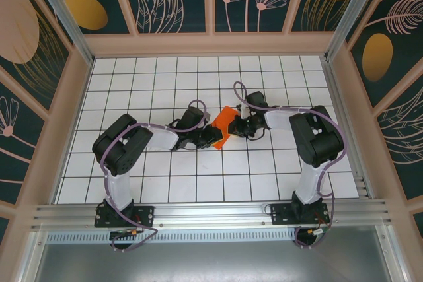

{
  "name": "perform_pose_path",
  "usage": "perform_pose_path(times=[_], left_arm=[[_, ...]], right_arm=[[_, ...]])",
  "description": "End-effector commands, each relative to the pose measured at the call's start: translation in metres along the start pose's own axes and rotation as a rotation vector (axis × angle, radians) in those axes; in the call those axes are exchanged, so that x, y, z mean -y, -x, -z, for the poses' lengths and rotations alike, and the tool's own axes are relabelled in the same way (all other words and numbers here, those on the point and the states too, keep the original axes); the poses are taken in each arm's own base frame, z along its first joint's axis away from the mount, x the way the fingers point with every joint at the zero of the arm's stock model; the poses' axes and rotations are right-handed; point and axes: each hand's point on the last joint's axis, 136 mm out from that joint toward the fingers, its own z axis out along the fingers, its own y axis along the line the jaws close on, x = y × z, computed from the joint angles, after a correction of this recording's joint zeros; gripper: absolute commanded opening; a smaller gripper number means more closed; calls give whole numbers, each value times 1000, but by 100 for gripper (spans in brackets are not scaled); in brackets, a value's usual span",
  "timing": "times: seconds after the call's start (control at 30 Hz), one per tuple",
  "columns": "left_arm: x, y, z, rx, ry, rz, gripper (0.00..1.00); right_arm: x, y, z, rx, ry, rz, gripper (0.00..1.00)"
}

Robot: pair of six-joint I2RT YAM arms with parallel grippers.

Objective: Fold a paper plane with a square sheet of paper (pick it up from the middle)
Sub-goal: Fold the triangle a second time at the center of the table.

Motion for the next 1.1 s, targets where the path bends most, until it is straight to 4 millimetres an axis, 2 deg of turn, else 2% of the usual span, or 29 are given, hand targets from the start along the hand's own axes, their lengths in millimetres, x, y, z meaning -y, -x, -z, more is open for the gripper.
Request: perform_pose_path(times=[0.0,0.27,0.47,0.77,1.07], left_arm=[[11,-2,0,-7,-26,-46,26],[16,-1,1,-1,-46,-56,28],[11,-1,0,1,-29,-49,31],[1,-2,1,8,18,-34,42],[9,1,8,27,5,-59,48]], right_arm=[[8,5,2,19,-62,20,10],[-3,9,10,43,-32,51,10],[3,9,8,42,-53,45,10],[7,9,7,40,-71,42,10],[9,10,7,44,-87,40,10]])
